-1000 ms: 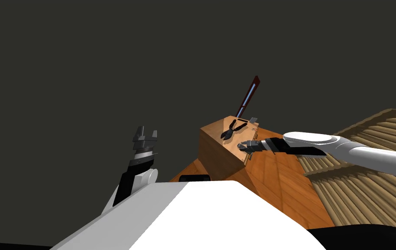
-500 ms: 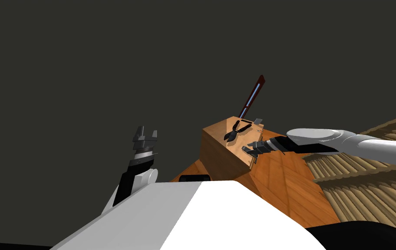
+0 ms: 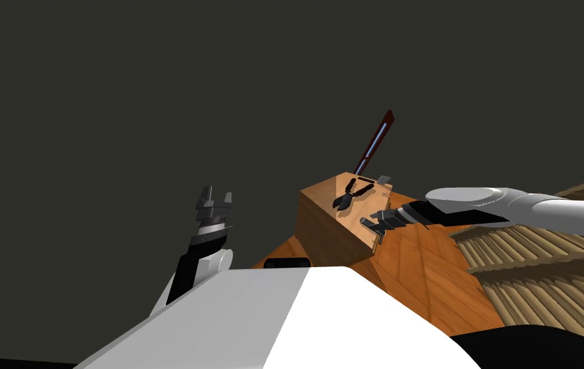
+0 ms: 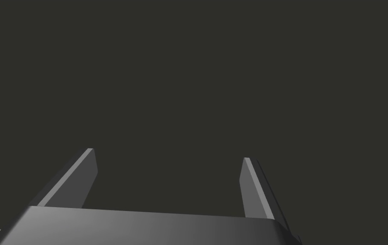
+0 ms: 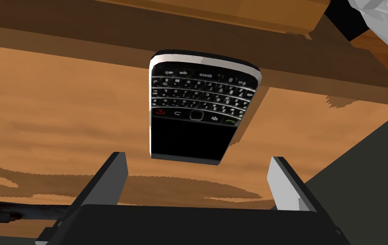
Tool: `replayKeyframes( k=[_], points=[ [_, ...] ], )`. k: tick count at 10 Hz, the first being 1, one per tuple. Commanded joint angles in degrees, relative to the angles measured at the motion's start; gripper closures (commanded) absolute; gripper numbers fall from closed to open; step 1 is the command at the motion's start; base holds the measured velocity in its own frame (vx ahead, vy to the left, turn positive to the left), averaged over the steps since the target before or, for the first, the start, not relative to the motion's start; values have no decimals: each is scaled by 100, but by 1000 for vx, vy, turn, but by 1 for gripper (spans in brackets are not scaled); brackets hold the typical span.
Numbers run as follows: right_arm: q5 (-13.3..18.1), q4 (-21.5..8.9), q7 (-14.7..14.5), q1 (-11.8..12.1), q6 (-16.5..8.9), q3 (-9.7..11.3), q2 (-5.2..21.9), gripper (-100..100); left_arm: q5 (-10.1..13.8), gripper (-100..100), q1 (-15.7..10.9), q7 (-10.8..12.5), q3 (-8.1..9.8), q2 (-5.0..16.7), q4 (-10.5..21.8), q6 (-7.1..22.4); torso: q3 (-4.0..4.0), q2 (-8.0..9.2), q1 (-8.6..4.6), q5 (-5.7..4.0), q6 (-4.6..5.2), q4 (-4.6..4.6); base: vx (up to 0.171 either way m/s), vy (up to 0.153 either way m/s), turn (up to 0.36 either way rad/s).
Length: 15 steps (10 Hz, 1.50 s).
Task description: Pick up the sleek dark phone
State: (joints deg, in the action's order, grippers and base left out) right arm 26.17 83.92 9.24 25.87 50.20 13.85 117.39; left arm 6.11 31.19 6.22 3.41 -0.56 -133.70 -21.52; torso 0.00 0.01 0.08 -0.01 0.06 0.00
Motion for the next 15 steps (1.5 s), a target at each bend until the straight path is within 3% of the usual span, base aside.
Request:
replayKeyframes(
  k=[1, 6, 8, 9, 10, 13, 14, 15],
  points=[
    [158, -43, 84, 176, 29, -176, 17, -100, 0, 0, 0, 0, 0, 0, 0, 0, 0, 0, 0, 0, 0, 0, 16, 16, 27],
    [299, -181, 204, 636, 87, -21, 491, -100, 0, 0, 0, 0, 0, 0, 0, 0, -2, -4, 4, 0, 1, -1, 22, 25, 33],
    [326, -196, 224, 710, 97, -146, 455, -100, -1, 0, 4, 1, -7, 1, 3, 1, -3, -6, 9, -1, 0, 1, 5, 7, 7],
    [323, -190, 224, 703, 89, -128, 460, 0, -1, 0, 5, 2, -7, 1, 4, 2, -3, -8, 11, -1, 0, 2, 0, 0, 0],
    [376, -212, 157, 755, -2, -82, 301, -100, -1, 0, 5, 2, -7, 1, 4, 2, -3, -8, 11, -1, 0, 2, 12, 11, 78],
    [455, -244, 56, 833, -139, -9, 63, -100, -2, 0, 10, 4, -21, 3, 8, 5, -10, -23, 32, 0, -6, 2, 18, 12, 51],
    [426, -214, 106, 789, -92, -22, 159, -100, -3, 0, 10, 6, -28, 5, 9, 6, -16, -31, 47, -8, -15, -2, 8, 6, 6],
    [435, -215, 107, 800, -111, -32, 152, 100, -3, 0, 10, 6, -28, 5, 9, 6, -23, -38, 41, -15, -17, -7, 0, 0, 0]
  ],
)
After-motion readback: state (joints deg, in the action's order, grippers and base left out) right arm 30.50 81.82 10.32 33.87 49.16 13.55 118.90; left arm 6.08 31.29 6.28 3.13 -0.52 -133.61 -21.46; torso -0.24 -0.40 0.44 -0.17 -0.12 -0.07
